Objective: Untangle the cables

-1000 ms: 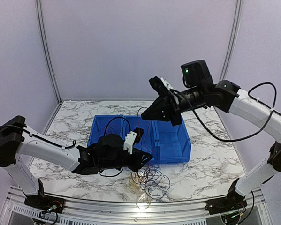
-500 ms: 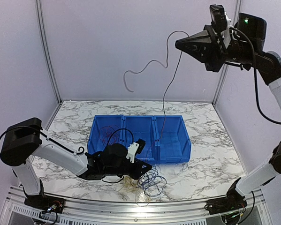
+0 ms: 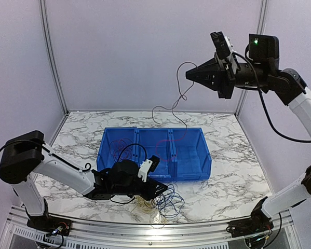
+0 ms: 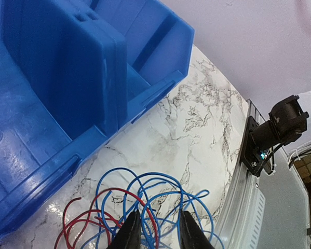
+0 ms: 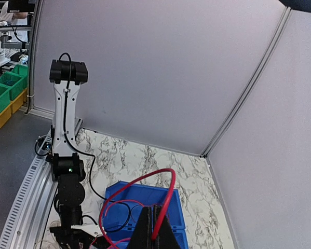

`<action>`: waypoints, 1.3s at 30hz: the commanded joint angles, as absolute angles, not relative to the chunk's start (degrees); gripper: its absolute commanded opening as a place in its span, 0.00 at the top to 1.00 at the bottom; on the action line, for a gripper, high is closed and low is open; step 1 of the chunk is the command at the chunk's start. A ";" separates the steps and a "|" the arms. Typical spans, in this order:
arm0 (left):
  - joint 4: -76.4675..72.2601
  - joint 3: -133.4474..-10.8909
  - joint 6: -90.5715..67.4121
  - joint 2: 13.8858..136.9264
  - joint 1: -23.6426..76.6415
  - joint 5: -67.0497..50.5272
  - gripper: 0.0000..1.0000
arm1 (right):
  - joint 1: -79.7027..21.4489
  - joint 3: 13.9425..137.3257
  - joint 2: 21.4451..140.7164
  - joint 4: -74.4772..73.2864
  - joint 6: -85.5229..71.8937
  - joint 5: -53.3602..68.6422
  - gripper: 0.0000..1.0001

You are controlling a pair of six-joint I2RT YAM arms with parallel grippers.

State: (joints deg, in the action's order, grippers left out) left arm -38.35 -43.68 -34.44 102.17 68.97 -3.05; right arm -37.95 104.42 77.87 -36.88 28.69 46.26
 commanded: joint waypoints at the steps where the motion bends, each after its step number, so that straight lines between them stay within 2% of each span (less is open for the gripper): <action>1: -39.99 -41.90 -33.97 96.01 69.26 -3.51 0.69 | -37.03 100.66 74.76 -34.91 28.42 44.37 1.00; 8: -36.86 -39.45 -31.97 86.47 69.26 -1.65 0.57 | -36.33 95.94 73.10 -34.14 28.40 43.77 1.00; 14: -23.47 -41.88 -24.82 75.42 69.26 8.21 0.54 | -36.33 93.04 73.57 -31.39 26.94 43.39 1.00; 17: -17.18 -43.29 -20.96 69.39 69.18 13.90 0.47 | -36.33 91.87 74.84 -29.11 25.26 43.93 1.00; 21: -11.13 -46.29 -14.87 64.31 69.17 14.80 0.39 | -36.50 90.86 77.06 -26.24 22.93 43.92 1.00; 25: -4.93 -51.24 -10.63 63.74 69.17 13.82 0.37 | -37.55 90.04 79.60 -24.85 22.81 42.35 1.00; 32: -5.65 -58.68 -6.78 67.50 69.19 15.01 0.36 | -42.48 88.61 83.02 -24.90 25.11 39.67 1.00; 39: -6.70 -64.31 -7.08 73.47 68.72 17.46 0.41 | -44.83 89.12 85.33 -25.84 25.93 38.49 1.00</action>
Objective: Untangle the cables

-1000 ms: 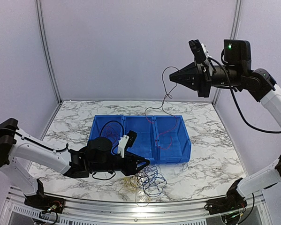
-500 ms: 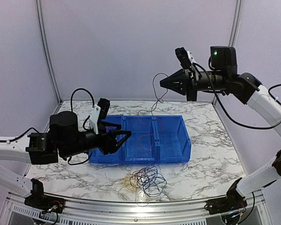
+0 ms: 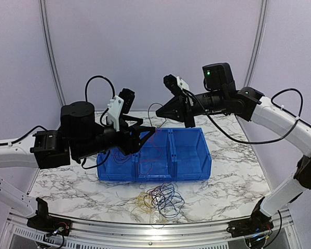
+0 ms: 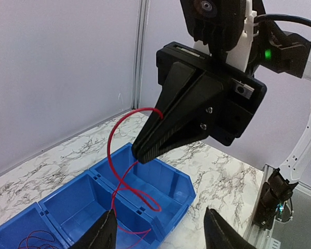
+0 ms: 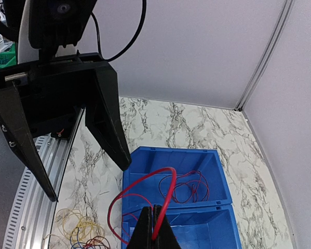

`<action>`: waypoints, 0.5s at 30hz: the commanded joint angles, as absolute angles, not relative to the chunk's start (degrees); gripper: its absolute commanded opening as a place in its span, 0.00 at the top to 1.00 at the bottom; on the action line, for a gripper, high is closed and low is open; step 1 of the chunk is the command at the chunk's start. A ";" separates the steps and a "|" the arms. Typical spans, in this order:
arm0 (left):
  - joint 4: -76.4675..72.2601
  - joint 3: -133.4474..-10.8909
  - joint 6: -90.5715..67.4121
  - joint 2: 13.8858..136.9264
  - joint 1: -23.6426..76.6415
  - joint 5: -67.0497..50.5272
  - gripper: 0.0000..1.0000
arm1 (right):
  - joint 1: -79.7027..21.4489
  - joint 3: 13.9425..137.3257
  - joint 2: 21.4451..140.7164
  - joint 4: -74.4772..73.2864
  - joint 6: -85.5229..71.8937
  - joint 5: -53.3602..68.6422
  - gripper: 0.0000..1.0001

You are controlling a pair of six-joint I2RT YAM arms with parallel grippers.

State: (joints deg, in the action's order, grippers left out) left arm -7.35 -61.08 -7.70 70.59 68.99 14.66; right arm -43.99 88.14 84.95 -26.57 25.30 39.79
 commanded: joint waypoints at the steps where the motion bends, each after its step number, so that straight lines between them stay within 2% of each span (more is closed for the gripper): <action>1: -6.15 -65.01 -8.02 74.22 68.47 17.97 0.44 | -44.98 89.06 85.27 -25.84 25.93 38.57 1.00; 9: -8.65 -64.32 -11.93 75.48 65.18 15.33 0.64 | -45.17 87.65 84.92 -25.49 26.28 38.93 1.00; 12: -10.27 -63.79 -12.38 75.42 63.74 12.61 0.76 | -45.17 87.46 84.90 -25.40 26.37 39.02 1.00; 15: -10.89 -63.84 -12.34 75.57 62.73 9.91 0.81 | -45.18 87.13 84.82 -25.11 26.35 38.94 1.00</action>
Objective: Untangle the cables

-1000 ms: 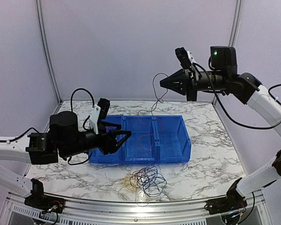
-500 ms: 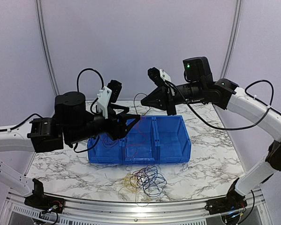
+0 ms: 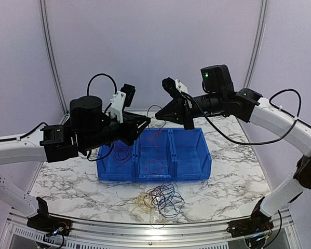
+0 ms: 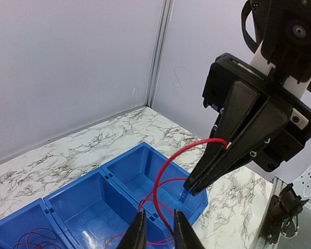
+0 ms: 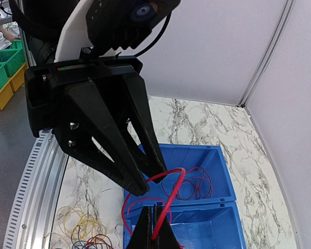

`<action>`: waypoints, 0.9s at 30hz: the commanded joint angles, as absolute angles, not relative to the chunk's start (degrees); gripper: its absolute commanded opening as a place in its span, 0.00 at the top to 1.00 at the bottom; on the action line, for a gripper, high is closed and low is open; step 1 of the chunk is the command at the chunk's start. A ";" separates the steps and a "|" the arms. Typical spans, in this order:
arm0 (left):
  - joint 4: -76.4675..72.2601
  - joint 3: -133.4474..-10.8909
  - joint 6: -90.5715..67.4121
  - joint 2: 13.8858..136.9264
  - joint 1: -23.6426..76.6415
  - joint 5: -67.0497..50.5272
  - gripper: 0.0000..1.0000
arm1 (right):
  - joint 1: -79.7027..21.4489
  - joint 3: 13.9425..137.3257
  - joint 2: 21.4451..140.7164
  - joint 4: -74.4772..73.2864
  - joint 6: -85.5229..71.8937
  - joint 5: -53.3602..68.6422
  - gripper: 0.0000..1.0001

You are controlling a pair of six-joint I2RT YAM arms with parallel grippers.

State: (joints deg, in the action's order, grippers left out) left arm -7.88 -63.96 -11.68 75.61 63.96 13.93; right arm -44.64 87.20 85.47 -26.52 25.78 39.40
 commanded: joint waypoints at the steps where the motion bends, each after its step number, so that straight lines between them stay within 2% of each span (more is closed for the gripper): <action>1: -10.90 -64.03 -12.26 75.63 62.49 9.29 0.83 | -45.15 87.06 84.80 -25.07 26.29 38.91 1.00; 8: -10.98 -64.53 -11.67 76.03 61.63 7.76 0.99 | -45.16 86.21 84.66 -24.47 26.19 38.76 1.00; 12: -10.91 -64.36 -11.49 75.98 61.10 7.58 1.00 | -45.15 85.28 84.46 -23.99 26.14 38.80 0.99; 14: -10.81 -64.26 -11.26 75.59 60.87 8.14 1.00 | -45.09 85.25 84.38 -24.20 26.17 38.36 0.88; 18: -7.27 -66.19 -9.43 73.55 59.83 11.56 1.00 | -43.91 84.28 82.64 -24.56 25.97 38.45 0.57; 19: -5.85 -67.05 -8.78 72.77 59.44 12.67 1.00 | -43.22 83.57 81.76 -24.52 26.09 39.02 0.52; 23: -0.27 -70.74 -6.09 69.09 57.33 17.23 1.00 | -38.59 79.12 78.18 -24.11 26.00 42.44 0.41; 27: 4.91 -74.32 -3.47 66.41 54.76 21.73 1.00 | -33.42 71.18 74.91 -22.74 27.28 43.34 0.40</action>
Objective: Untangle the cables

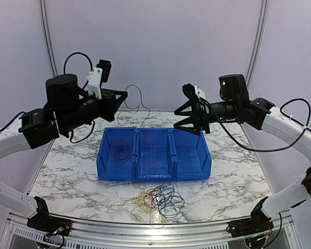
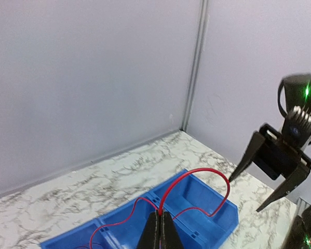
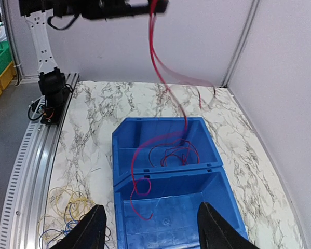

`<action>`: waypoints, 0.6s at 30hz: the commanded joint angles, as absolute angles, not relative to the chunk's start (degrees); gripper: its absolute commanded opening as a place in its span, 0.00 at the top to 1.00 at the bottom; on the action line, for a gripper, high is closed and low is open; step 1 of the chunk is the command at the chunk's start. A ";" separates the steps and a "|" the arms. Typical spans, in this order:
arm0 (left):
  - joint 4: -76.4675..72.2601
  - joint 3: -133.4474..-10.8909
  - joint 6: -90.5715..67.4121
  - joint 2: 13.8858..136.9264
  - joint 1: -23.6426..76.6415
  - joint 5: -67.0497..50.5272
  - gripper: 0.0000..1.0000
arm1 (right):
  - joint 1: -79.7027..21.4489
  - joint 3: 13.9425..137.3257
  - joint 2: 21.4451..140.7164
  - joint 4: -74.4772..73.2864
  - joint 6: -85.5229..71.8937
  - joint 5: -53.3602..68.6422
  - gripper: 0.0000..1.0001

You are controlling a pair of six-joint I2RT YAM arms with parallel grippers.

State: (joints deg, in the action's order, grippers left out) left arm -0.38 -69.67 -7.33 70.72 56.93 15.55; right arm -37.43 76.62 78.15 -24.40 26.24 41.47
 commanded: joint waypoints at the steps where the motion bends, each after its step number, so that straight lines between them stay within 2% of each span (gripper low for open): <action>1: 5.96 -75.13 -2.93 65.98 54.08 22.77 1.00 | -32.06 68.52 73.98 -21.63 27.65 43.07 0.39; 8: 8.69 -75.58 -2.24 64.49 50.41 27.63 1.00 | -26.85 50.54 70.17 -11.02 26.74 43.53 0.39; 18: 4.41 -67.26 -8.16 69.04 46.88 21.71 1.00 | -24.70 47.51 70.24 -8.58 27.80 40.87 0.39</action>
